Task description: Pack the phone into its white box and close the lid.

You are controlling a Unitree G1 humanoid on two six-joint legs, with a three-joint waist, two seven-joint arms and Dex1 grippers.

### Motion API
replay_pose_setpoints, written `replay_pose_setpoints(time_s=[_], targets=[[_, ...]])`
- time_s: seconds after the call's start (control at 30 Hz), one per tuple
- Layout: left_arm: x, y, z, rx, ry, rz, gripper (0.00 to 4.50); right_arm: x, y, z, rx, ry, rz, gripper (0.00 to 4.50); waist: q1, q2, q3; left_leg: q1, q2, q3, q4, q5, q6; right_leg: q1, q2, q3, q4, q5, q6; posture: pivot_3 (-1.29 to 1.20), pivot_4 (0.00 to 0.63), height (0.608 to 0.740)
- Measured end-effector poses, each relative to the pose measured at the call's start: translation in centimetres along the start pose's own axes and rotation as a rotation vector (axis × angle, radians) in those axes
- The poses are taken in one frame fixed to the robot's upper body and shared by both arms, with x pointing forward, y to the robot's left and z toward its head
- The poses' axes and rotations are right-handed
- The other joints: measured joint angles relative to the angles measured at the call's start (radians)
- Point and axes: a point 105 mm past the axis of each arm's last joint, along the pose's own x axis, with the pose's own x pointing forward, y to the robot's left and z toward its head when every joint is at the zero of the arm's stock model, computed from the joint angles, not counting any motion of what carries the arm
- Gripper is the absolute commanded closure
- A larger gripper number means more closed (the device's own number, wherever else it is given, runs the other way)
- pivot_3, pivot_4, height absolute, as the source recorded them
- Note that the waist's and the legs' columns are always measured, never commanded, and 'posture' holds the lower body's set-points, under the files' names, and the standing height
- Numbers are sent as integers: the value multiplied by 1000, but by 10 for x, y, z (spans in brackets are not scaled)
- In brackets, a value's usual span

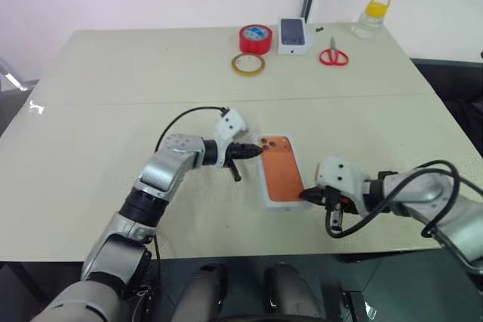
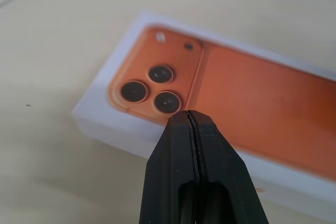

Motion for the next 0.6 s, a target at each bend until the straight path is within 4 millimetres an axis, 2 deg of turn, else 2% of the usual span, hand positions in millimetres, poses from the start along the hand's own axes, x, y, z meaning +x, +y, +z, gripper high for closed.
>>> replay_pose_setpoints(time_s=[0.23, 0.37, 0.43, 0.47, 0.6], targets=[[2, -1, -2, 48, 36, -9, 4500, 2, 0, -3, -17, 6, -24, 4469, 0, -3, -3, 2, 0, 0, 0, 0, 0, 2, 0, 0, -1, 0, 0, 0, 150, 740], [-1, 11, -1, -23, -24, 67, 4500, 5, -11, 4, 24, -68, -79, 4469, -1, -3, -3, 1, 0, 0, 1, 0, 0, 1, 0, 0, 0, 0, 0, 0, 150, 740], [-14, 30, 3, -79, -77, 165, 4500, 2, -29, 11, 34, -124, -163, 4469, -4, -4, -2, 0, 0, 0, 1, 0, 0, 0, 0, 0, 1, 0, 0, 0, 150, 740], [-26, 41, 7, -101, -114, 225, 4500, -4, -45, 15, 45, -155, -231, 4469, -6, -4, -2, 0, 0, 0, 1, 0, 0, 0, 0, 1, 1, 0, 0, 0, 150, 740], [-87, 73, 10, -112, -178, 451, 4500, -25, -97, 7, 148, -212, -435, 4469, -2, -3, -2, 1, 0, 0, 0, 0, 0, -1, 0, 1, 1, 0, 0, 0, 150, 740]])
